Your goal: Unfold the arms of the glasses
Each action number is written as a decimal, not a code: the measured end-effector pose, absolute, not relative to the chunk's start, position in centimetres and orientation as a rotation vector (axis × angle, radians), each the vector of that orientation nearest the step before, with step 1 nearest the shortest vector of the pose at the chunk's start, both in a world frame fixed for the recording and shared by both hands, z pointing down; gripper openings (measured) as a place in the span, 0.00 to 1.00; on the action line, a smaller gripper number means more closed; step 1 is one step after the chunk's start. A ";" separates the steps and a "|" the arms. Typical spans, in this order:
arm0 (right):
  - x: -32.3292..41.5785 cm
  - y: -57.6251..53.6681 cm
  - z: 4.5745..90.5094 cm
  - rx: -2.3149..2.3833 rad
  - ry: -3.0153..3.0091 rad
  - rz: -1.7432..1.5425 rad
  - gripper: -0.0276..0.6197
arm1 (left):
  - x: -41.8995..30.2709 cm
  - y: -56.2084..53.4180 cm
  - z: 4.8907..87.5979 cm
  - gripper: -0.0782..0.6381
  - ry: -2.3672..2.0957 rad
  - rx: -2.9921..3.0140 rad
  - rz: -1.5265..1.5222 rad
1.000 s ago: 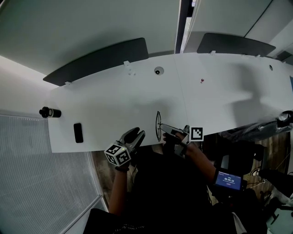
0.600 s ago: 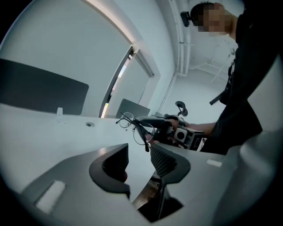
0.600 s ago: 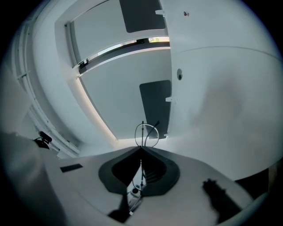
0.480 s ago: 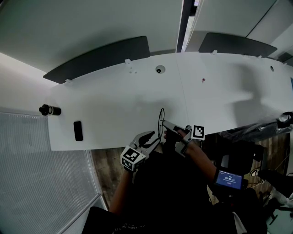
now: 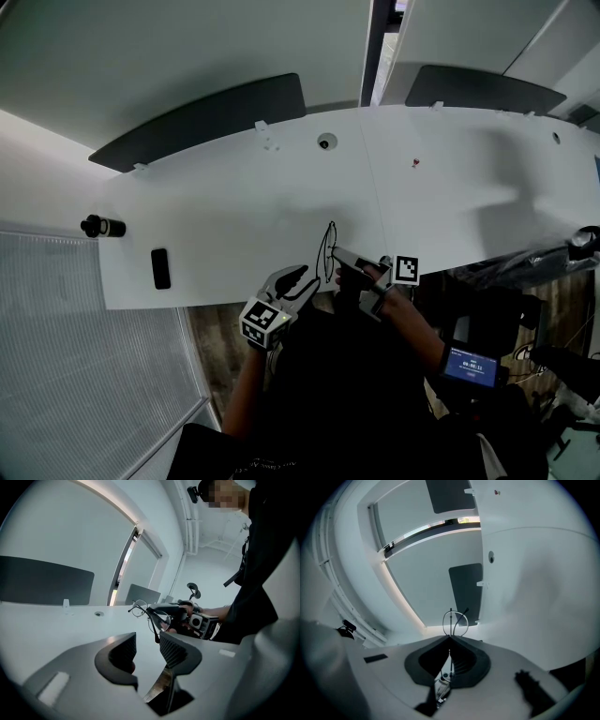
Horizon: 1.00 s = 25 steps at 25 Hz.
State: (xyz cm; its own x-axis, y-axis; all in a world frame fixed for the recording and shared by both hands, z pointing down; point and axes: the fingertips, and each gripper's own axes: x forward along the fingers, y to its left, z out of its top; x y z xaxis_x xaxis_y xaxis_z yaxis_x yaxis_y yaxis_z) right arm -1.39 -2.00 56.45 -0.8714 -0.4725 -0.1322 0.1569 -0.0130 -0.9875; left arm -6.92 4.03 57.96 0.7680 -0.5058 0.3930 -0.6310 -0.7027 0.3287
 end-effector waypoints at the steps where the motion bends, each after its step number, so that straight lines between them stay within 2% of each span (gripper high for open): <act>1: -1.4 -2.0 56.5 -0.325 1.841 -1.937 0.06 | -7.1 4.1 58.0 0.34 -0.862 2.510 0.381; 25: -2.3 -0.8 56.2 -0.206 1.938 -1.943 0.06 | -14.1 1.7 57.3 0.31 -1.137 2.413 0.390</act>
State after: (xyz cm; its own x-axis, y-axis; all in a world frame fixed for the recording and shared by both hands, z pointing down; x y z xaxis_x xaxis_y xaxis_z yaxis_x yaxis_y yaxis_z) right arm -2.32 -0.76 56.16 -0.9144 -0.3695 -0.1654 0.1663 0.0296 -0.9856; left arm -14.12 1.66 57.29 0.6221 -0.6556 0.4281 -0.7803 -0.5640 0.2701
